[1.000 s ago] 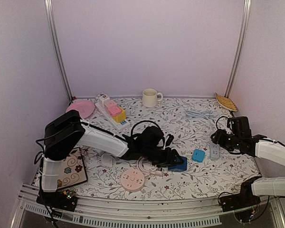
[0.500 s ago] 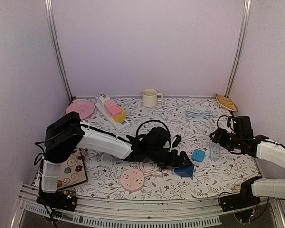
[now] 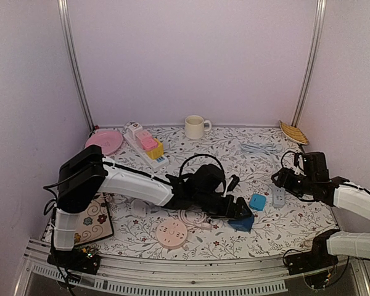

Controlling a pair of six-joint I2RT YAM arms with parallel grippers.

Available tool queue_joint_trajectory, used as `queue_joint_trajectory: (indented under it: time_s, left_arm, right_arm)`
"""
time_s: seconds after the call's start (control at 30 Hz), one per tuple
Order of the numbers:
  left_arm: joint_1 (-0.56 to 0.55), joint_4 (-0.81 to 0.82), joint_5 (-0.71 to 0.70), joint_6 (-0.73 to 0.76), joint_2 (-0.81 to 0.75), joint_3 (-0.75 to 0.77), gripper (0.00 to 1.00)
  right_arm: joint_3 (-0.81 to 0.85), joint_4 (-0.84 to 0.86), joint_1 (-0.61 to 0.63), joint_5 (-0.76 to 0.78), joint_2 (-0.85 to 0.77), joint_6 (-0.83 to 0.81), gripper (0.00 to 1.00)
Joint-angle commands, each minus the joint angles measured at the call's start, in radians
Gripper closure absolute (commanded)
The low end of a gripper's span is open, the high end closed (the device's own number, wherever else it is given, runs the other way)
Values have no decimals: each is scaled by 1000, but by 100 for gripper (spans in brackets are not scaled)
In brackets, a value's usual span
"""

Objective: Pull the plug off the socket

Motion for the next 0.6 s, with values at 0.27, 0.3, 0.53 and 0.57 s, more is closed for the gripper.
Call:
queue_joint_trajectory:
  time_s: [0.27, 0.3, 0.53, 0.57]
  left_arm:
    - [-57, -81, 6, 72, 3, 135, 9]
    - [-57, -86, 1, 74, 2, 137, 9]
    - [-54, -117, -71, 100, -56, 107, 10]
    - [-54, -116, -85, 102, -69, 96, 10]
  right_arm:
    - [-5, 10, 4, -30, -21, -1, 30]
    - [-5, 10, 4, -28, -22, -1, 30]
    - [-8, 10, 21, -33, -24, 2, 30]
    - [-9, 12, 26, -33, -25, 4, 30]
